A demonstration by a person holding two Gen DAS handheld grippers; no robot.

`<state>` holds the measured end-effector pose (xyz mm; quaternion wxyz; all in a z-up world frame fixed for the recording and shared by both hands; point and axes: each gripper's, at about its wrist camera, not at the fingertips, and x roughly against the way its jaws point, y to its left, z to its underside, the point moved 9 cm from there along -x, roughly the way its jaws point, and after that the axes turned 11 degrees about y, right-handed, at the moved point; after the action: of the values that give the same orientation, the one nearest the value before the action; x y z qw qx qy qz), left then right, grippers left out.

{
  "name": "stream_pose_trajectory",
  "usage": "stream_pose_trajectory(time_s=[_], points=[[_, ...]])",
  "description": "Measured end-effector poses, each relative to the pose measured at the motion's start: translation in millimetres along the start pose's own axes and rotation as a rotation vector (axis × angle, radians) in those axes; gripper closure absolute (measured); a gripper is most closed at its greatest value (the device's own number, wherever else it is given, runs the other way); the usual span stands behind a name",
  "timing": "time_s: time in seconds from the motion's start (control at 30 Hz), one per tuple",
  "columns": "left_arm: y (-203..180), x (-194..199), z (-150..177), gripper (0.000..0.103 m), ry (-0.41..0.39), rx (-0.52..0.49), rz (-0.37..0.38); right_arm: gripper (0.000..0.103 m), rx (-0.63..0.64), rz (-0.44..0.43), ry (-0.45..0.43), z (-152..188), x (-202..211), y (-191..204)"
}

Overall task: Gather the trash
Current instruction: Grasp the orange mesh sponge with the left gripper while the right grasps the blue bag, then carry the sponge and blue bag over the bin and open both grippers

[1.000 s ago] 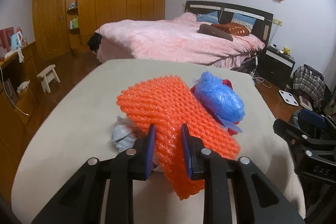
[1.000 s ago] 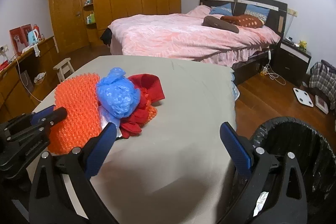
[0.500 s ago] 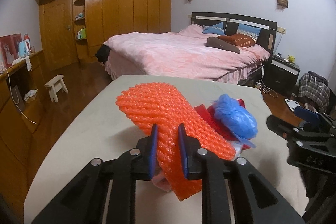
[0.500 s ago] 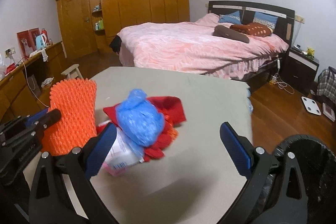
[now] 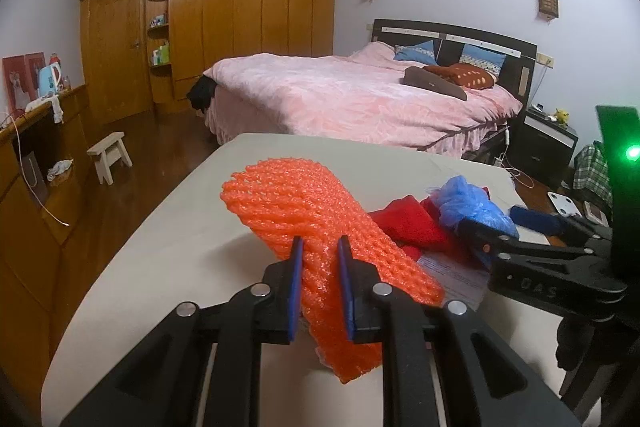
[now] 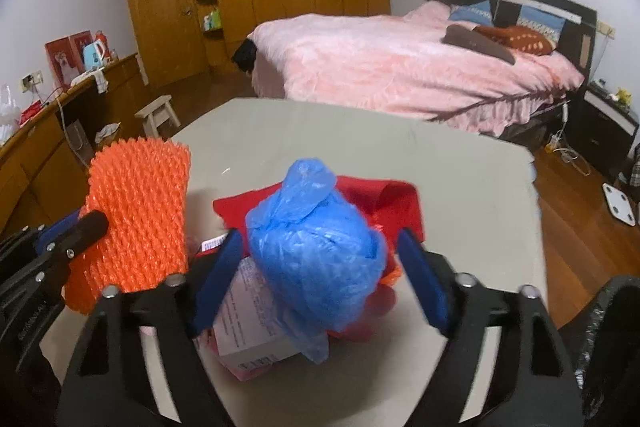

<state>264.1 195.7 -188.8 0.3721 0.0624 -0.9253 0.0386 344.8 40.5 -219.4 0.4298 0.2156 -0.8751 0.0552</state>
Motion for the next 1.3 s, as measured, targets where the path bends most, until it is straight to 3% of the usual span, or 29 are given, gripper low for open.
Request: stream_pose_trajectory(time_s=[0.07,0.23,0.77,1.3], points=[[0.2,-0.5,-0.1,0.086,-0.003,-0.004,-0.001,0.046,0.007,-0.017,0.017,2.4,-3.4,3.7],[-0.5,-0.6,-1.3,0.086,-0.004,-0.004,-0.003,0.052,0.023,-0.028,-0.002,2.2,2.5,10.1],[-33.4,36.5,-19.5,0.086,-0.080,-0.056,0.017,0.052,-0.017,-0.019,-0.138,-1.8,82.7,-6.6],[-126.0,73.1,-16.0,0.086,-0.119,-0.153,0.161,0.052,-0.115,0.101,-0.185,40.2,159.6,-80.7]])
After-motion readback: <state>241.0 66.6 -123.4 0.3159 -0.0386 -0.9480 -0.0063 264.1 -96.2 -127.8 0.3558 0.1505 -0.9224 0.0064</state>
